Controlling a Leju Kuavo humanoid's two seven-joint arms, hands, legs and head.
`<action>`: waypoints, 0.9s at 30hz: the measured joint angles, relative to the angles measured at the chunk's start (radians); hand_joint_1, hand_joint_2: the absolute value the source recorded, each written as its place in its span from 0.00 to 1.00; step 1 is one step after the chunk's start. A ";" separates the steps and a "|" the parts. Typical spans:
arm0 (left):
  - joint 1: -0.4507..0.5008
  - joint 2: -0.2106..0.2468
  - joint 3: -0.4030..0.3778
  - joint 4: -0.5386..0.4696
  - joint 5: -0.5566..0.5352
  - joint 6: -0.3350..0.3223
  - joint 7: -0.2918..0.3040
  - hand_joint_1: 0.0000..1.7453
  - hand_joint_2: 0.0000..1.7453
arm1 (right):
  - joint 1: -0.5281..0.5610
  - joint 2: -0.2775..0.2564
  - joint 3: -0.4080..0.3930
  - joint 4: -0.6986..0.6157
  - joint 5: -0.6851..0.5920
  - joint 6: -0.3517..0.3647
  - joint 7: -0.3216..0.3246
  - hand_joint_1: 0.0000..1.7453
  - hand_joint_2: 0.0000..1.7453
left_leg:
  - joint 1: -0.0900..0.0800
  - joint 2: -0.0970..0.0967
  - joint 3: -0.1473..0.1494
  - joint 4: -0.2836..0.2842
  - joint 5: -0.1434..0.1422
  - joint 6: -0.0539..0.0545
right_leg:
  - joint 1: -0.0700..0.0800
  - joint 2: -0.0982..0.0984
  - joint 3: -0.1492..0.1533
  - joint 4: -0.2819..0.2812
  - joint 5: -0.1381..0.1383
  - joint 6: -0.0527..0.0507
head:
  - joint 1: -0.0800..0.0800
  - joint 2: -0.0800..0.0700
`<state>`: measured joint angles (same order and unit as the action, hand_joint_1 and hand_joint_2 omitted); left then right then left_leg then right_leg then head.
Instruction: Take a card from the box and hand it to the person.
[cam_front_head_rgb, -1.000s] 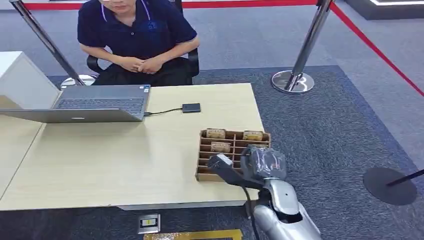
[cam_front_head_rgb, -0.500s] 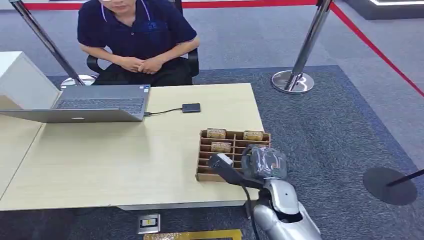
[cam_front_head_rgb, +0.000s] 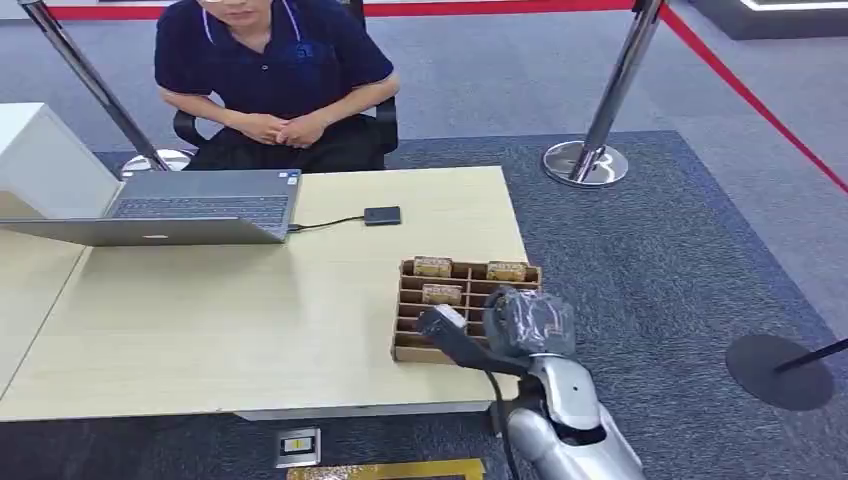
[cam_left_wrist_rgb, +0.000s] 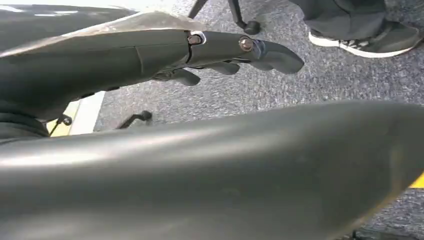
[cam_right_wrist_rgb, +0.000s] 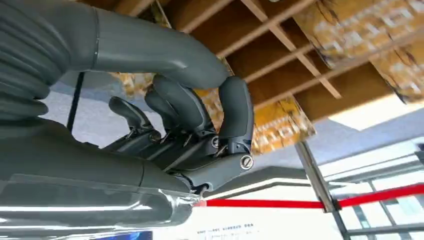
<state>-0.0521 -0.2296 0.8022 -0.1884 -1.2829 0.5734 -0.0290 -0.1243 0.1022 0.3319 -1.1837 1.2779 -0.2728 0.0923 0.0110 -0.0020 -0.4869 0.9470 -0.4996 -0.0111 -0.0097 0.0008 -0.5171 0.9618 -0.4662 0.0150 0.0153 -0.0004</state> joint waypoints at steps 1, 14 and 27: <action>0.000 0.000 0.000 0.000 0.002 0.000 0.000 0.00 0.00 | 0.001 -0.001 0.000 -0.009 0.000 -0.002 -0.001 0.85 1.00 | 0.000 0.000 0.000 0.000 0.000 0.000 | 0.000 0.000 0.000 0.000 0.000 0.000 | 0.000 0.000; 0.000 0.000 0.001 0.000 0.013 0.003 -0.012 0.00 0.00 | 0.008 -0.023 0.003 -0.104 -0.011 -0.023 -0.021 0.12 1.00 | 0.000 0.000 0.000 0.000 0.000 0.000 | 0.000 0.000 0.000 0.000 0.000 0.000 | 0.000 0.000; 0.000 -0.005 0.005 0.002 0.026 0.014 -0.012 0.00 0.00 | 0.020 -0.043 0.005 -0.111 0.015 -0.032 0.022 0.00 1.00 | 0.000 0.000 0.000 0.000 0.000 0.000 | 0.000 0.000 0.000 0.000 0.000 0.000 | 0.000 0.000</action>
<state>-0.0518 -0.2342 0.8076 -0.1865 -1.2566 0.5871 -0.0408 -0.1040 0.0592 0.3372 -1.2951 1.2932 -0.3044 0.1140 0.0110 -0.0020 -0.4870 0.9470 -0.4996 -0.0110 -0.0098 0.0008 -0.5170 0.9618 -0.4662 0.0150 0.0152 -0.0004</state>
